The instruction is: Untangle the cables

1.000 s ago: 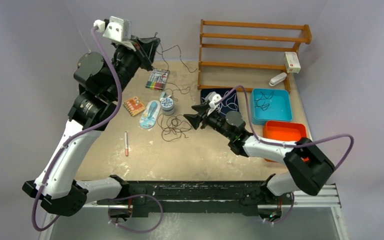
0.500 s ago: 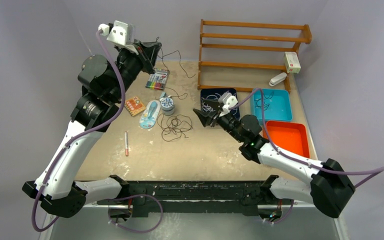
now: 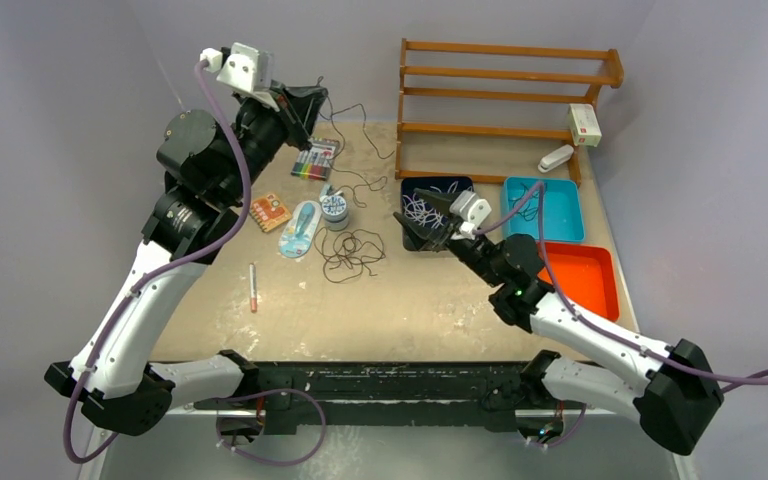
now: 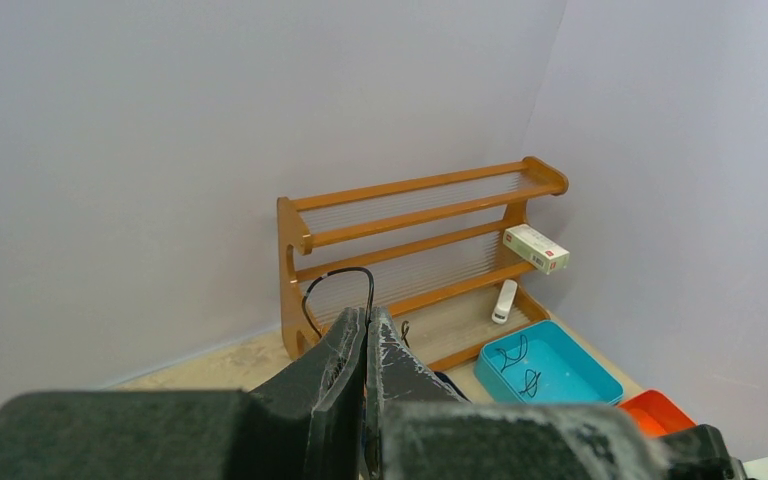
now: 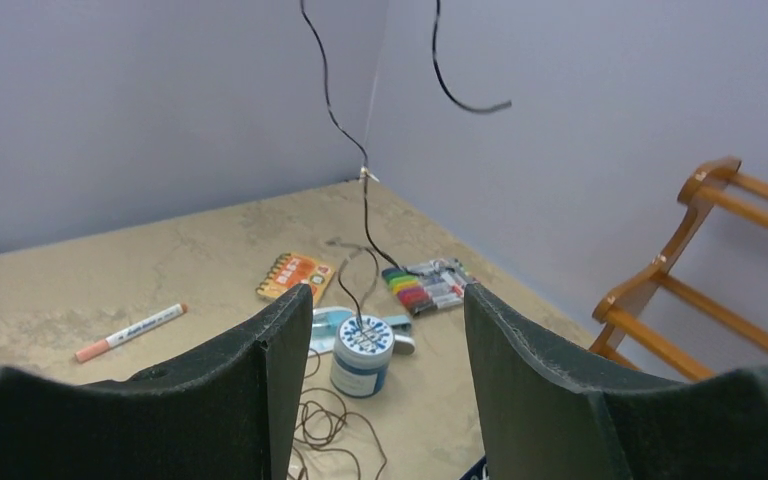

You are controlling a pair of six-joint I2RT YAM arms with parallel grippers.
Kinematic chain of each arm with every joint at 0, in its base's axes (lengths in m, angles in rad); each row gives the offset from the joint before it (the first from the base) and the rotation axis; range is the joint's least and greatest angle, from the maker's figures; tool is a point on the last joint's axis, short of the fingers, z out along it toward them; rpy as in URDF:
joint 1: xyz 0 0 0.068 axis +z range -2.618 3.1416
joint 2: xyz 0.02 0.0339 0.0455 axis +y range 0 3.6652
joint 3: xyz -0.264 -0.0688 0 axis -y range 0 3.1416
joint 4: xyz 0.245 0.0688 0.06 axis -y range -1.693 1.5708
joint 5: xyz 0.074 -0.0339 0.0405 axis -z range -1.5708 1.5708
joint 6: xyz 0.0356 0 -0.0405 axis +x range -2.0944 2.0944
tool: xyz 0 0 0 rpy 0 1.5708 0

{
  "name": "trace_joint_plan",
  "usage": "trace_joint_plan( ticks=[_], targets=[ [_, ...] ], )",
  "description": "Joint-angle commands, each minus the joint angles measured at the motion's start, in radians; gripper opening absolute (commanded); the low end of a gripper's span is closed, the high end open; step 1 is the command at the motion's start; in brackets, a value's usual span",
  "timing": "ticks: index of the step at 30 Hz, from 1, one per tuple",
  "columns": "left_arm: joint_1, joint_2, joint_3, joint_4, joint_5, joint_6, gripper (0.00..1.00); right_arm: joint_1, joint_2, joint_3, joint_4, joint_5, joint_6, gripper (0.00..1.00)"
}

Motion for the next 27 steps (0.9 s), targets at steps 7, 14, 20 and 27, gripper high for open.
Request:
trace_joint_plan(
  ticks=[7,14,20,27],
  targets=[
    [-0.001,-0.002,0.002,0.045,0.056,-0.021,0.0,0.003,0.007,0.108,0.049,-0.183,-0.09,0.59],
    [-0.002,-0.003,0.001,0.045,0.073,-0.027,0.0,0.003,0.113,0.151,0.126,-0.187,-0.161,0.58],
    [-0.002,-0.004,-0.005,0.048,0.075,-0.03,0.0,0.004,0.242,0.245,0.127,-0.23,-0.142,0.58],
    [-0.001,-0.009,-0.015,0.05,0.073,-0.031,0.0,0.003,0.329,0.284,0.158,-0.21,-0.09,0.57]
  ],
)
